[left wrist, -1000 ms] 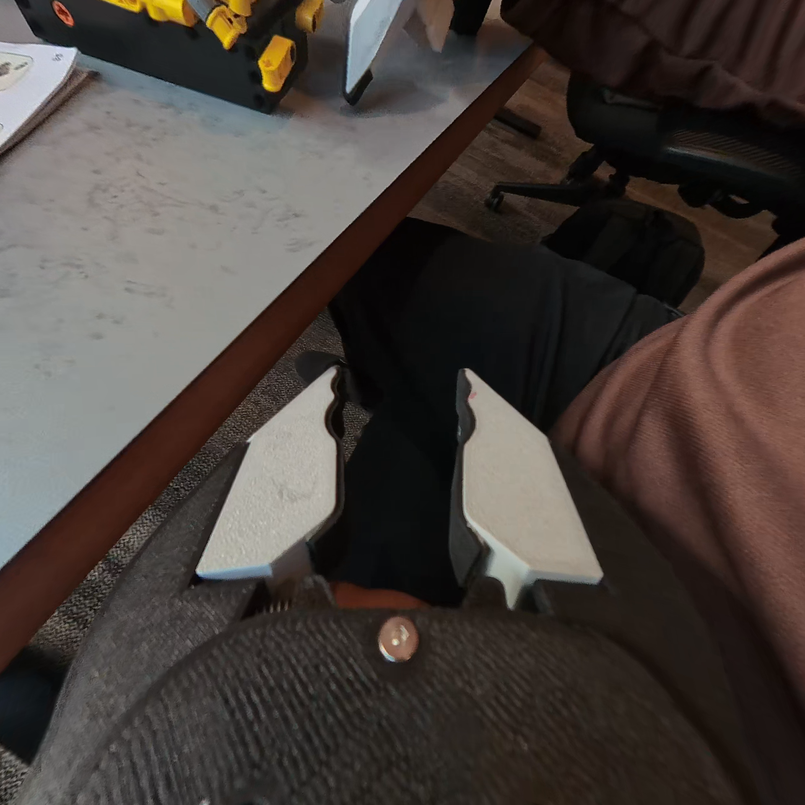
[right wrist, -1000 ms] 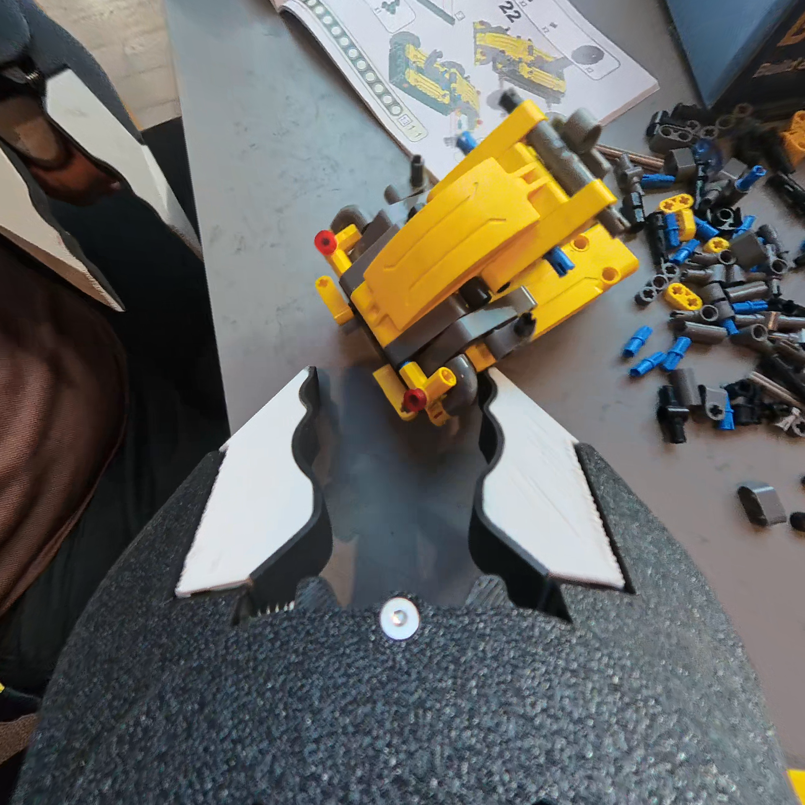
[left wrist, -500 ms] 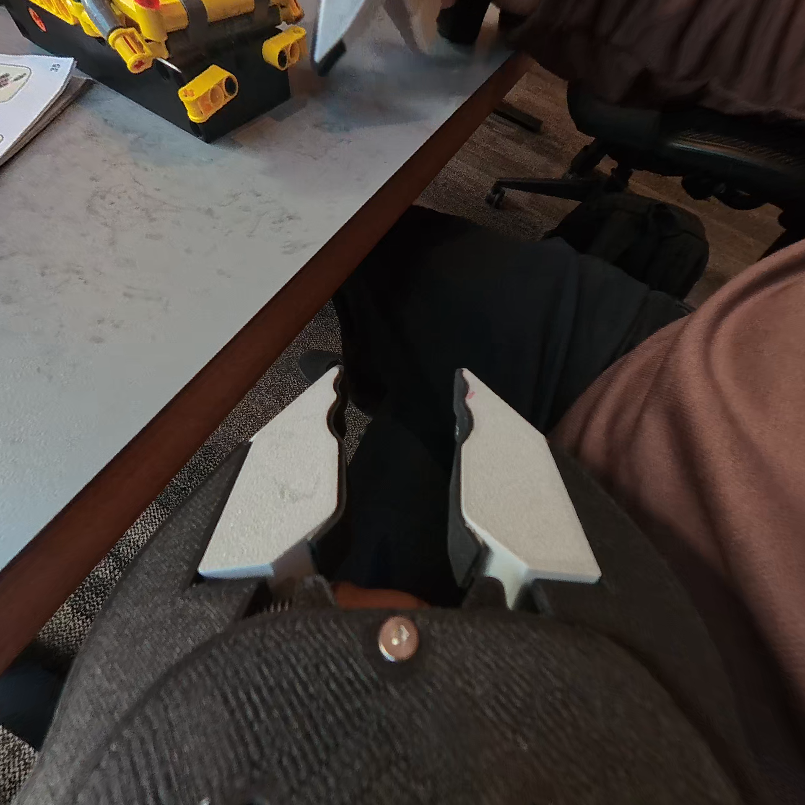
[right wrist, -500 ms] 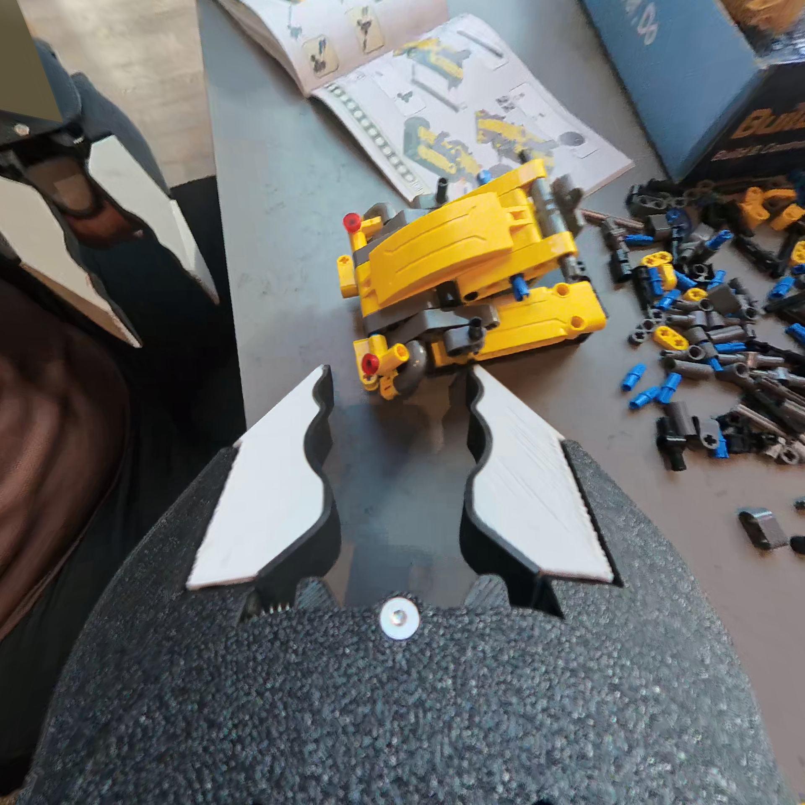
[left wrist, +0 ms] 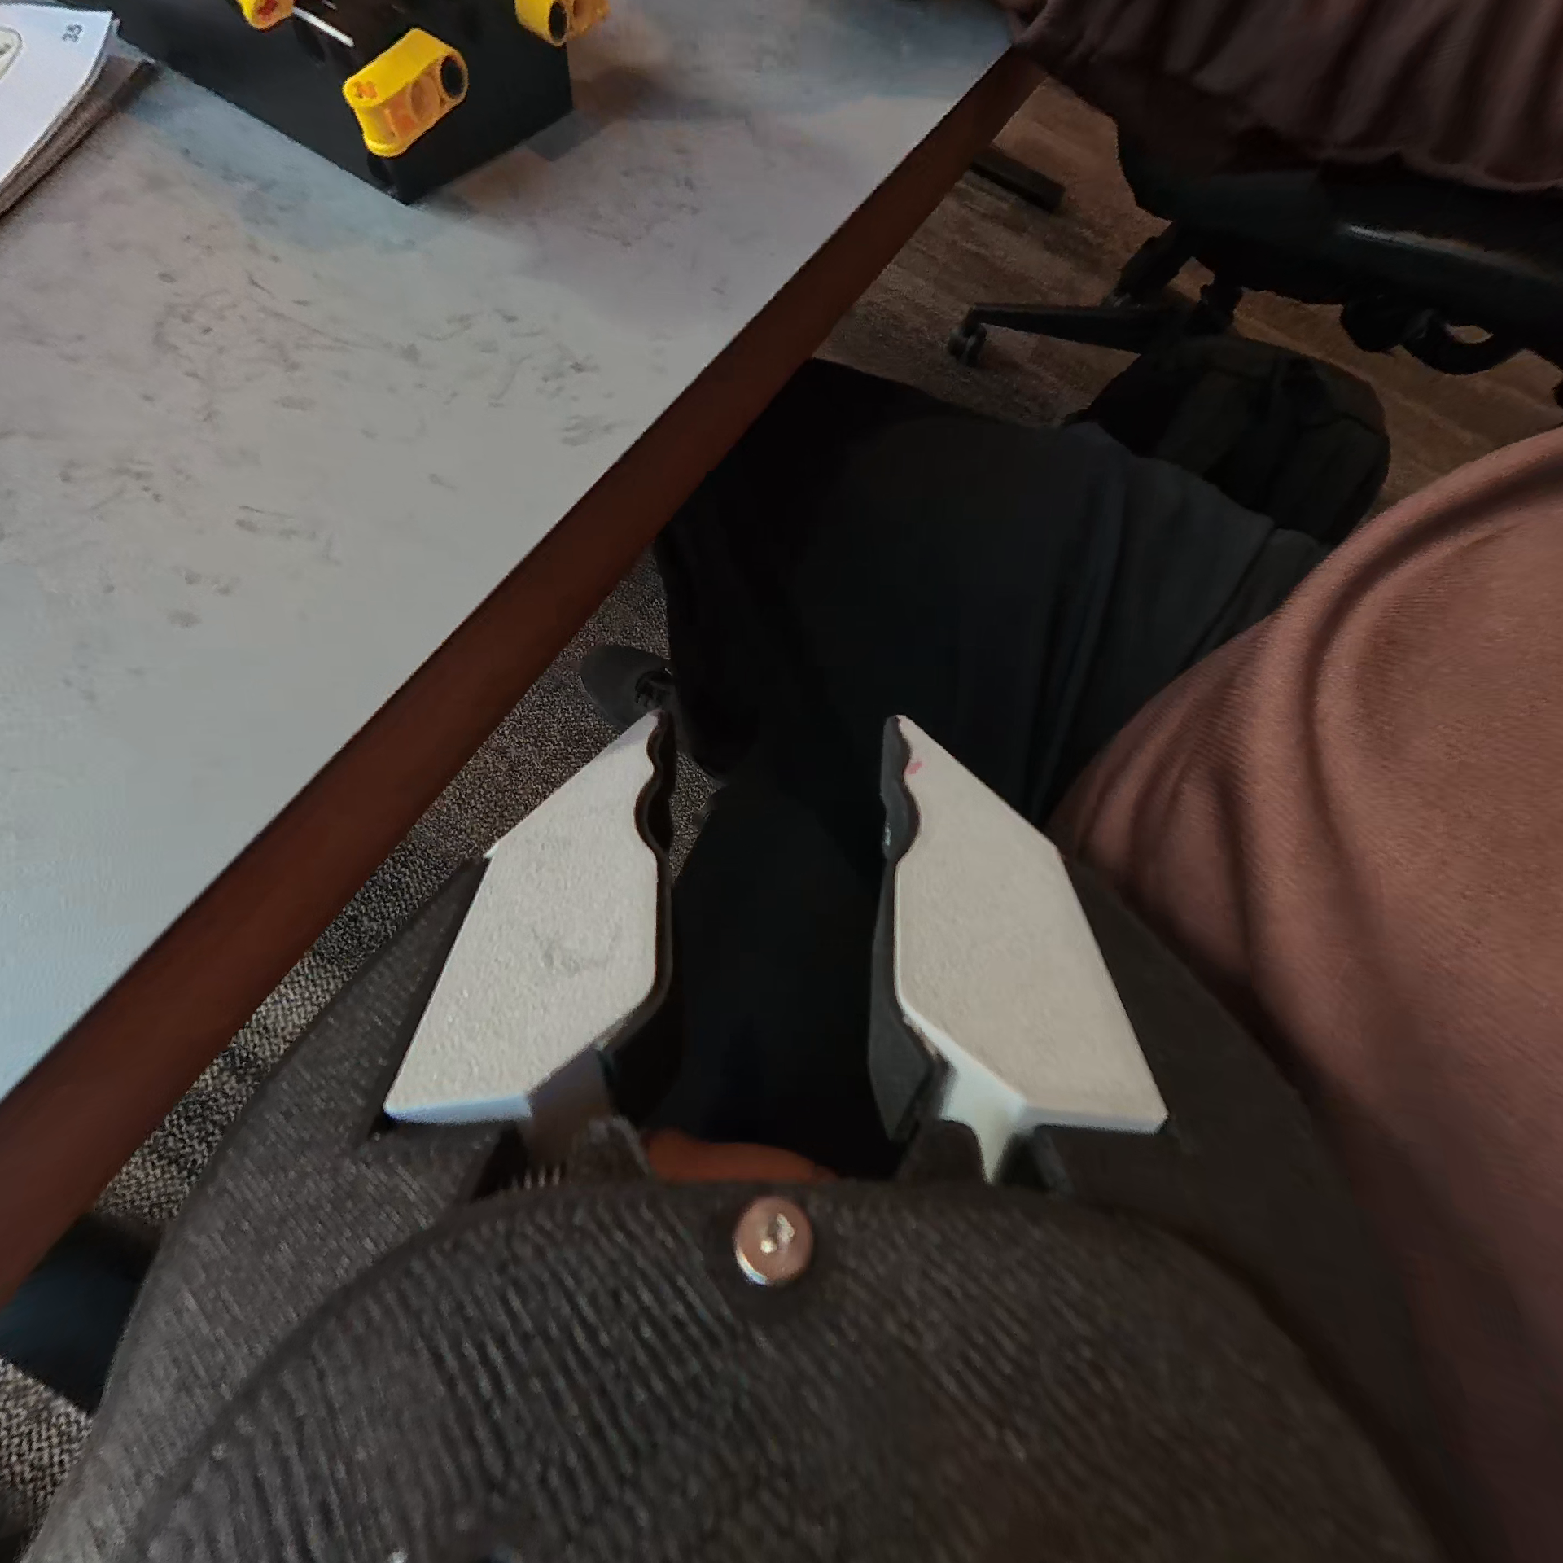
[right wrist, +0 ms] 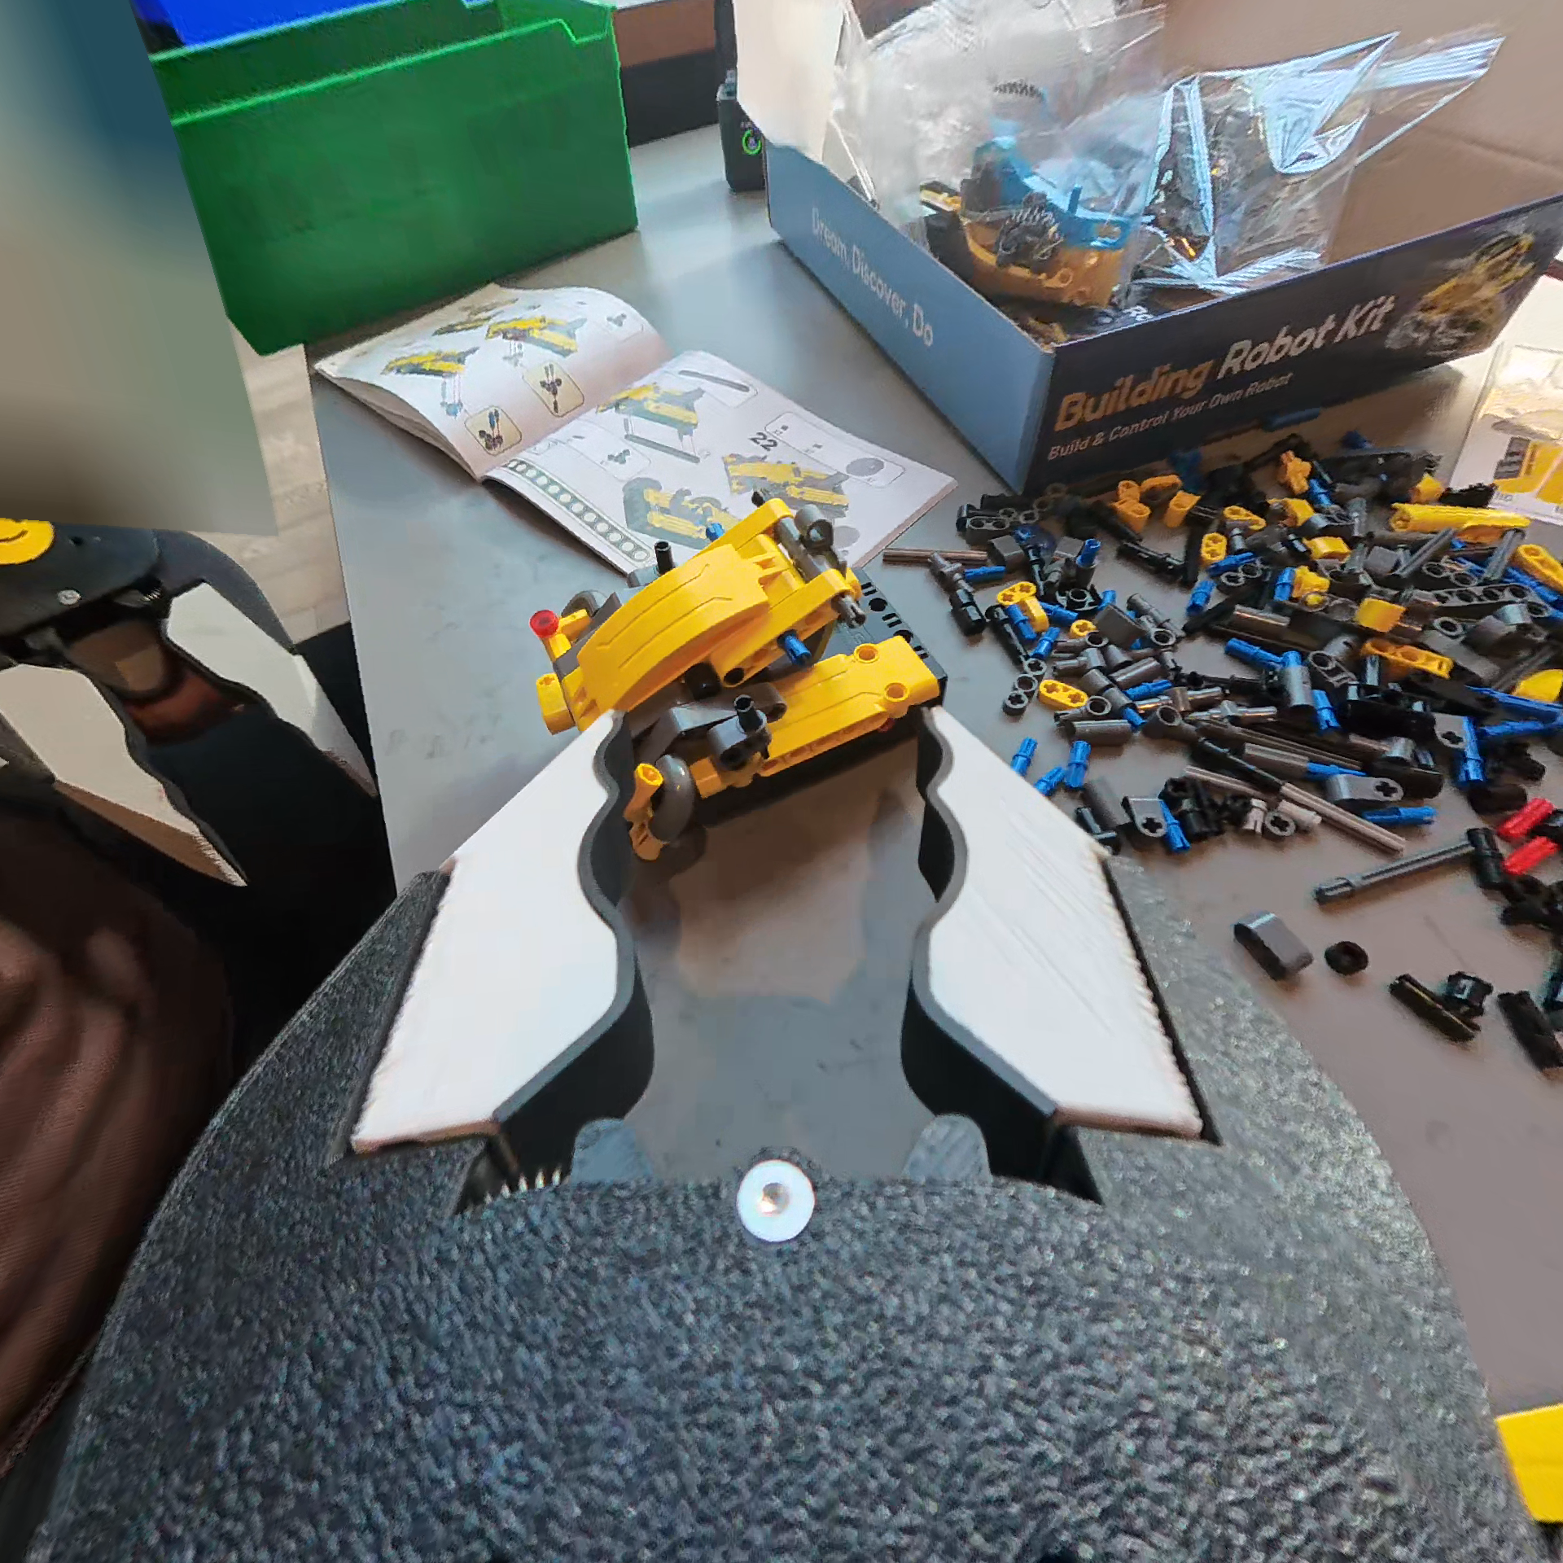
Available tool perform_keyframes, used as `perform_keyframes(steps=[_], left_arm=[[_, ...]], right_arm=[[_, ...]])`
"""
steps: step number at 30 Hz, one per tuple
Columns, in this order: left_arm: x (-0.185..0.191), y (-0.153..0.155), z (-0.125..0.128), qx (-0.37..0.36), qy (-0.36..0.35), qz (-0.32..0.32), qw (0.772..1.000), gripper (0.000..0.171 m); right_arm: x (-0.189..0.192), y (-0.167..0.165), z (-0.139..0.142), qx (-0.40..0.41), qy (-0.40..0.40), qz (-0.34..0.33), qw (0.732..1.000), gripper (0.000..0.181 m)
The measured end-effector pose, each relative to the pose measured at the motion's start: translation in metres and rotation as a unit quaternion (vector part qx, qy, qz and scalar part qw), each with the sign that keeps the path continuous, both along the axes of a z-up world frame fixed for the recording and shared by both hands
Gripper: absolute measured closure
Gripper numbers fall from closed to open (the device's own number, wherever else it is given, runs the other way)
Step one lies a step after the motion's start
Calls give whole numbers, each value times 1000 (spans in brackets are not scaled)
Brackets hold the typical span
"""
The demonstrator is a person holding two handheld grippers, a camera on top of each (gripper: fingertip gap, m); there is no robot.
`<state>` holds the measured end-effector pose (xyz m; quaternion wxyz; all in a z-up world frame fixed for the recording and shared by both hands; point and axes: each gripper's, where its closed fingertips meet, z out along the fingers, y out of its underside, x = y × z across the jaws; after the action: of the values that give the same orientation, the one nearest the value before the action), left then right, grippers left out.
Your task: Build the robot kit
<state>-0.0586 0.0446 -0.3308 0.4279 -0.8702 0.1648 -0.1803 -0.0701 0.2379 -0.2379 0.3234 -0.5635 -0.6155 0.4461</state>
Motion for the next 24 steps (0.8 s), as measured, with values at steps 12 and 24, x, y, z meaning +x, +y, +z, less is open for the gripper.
perform_keyframes(steps=[12, 24], left_arm=[[-5, 1, -3, -18, -10, 4, 1000, 125], [-11, -1, -5, -48, -50, 23, 997, 125]], right_arm=[[-1, 14, 4, 1, 13, -40, 999, 115], [-2, 24, 2, 20, 8, -74, 997, 116]])
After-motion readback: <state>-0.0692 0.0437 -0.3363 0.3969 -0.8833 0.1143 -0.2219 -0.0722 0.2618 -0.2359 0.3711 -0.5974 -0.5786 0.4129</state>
